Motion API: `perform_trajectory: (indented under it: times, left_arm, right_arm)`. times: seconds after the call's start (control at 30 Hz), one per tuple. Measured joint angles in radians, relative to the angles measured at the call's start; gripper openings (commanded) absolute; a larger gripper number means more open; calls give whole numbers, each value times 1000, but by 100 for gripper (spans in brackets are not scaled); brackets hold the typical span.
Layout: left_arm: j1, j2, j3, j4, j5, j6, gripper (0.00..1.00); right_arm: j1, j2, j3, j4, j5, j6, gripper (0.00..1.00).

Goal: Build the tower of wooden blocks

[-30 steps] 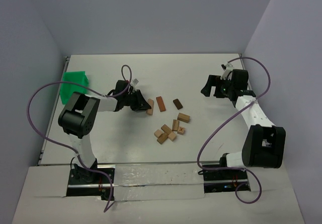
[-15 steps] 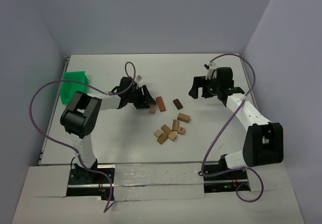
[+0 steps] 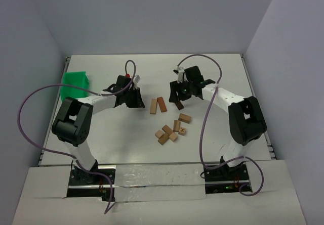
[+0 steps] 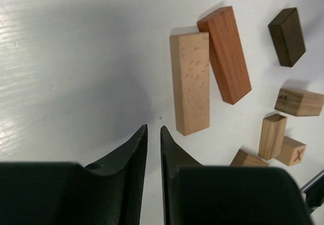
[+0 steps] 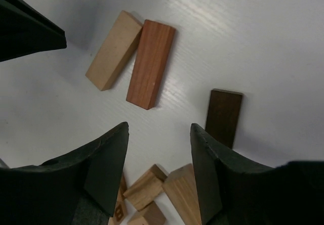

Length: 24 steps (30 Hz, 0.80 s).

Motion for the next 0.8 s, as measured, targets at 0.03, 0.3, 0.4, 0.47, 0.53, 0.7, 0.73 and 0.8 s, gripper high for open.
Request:
perform_trajectory:
  times: [0.03, 0.3, 0.4, 0.47, 0.53, 0.7, 0.73, 0.8]
  left_arm:
    - [0, -1, 0, -11, -1, 11, 24]
    - [1, 1, -10, -37, 87, 32, 34]
    - [1, 25, -5, -31, 130, 23, 35]
    - [1, 45, -4, -29, 148, 13, 35]
    - [-1, 63, -2, -28, 162, 2, 35]
    - [-9, 84, 12, -16, 181, -16, 35]
    - [-10, 89, 17, -12, 182, -19, 35]
    - [-12, 98, 25, -3, 184, -23, 35]
  right_arm:
    - [12, 20, 5, -2, -6, 8, 57]
    - [77, 153, 61, -19, -55, 63, 56]
    - [78, 189, 73, -20, -67, 80, 56]
    - [78, 209, 81, -19, -67, 90, 55]
    - [78, 224, 85, -19, -67, 97, 55]
    - [78, 242, 94, -18, -67, 115, 54]
    - [78, 248, 102, -17, -68, 119, 54]
    - [78, 265, 113, -12, -70, 122, 54]
